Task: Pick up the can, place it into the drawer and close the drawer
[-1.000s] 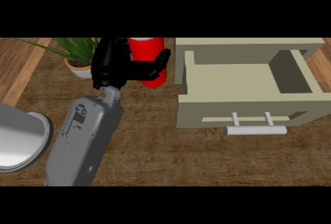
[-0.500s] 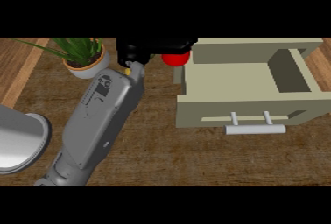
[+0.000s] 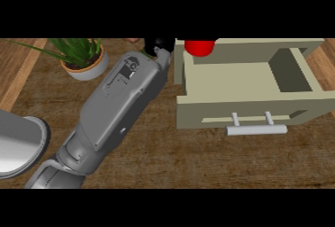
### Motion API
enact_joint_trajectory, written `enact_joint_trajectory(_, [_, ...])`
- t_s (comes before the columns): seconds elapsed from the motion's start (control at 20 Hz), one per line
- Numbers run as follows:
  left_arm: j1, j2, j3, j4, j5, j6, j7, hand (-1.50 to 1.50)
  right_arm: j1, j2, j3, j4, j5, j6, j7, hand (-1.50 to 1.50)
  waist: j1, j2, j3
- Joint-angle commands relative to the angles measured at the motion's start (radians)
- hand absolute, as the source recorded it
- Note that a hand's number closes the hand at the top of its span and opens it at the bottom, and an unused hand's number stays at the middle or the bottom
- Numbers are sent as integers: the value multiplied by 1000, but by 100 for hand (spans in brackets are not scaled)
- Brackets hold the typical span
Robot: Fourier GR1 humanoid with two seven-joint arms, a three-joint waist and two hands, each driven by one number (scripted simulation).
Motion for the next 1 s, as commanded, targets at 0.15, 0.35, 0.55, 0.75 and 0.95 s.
enact_joint_trajectory(0.15, [-148,0,-21,181,93,3,-53,150,-4,14,26,-9,22,-9,0,-150,-8,3,0])
enact_joint_trajectory(0.35, [-125,0,-76,223,162,-10,-114,150,-46,0,20,-36,17,-50,44,-150,-5,3,0])
enact_joint_trajectory(0.55, [-143,0,-184,239,277,47,-140,150,-47,-8,14,6,7,-20,29,-150,-25,5,1])
enact_joint_trajectory(0.75, [-209,0,-233,307,308,99,-128,150,-58,-3,22,-1,44,-19,24,-150,-28,6,1])
enact_joint_trajectory(0.95, [-222,0,-288,325,384,146,-132,150,-86,-62,-1,2,-46,-41,70,-150,-53,9,1])
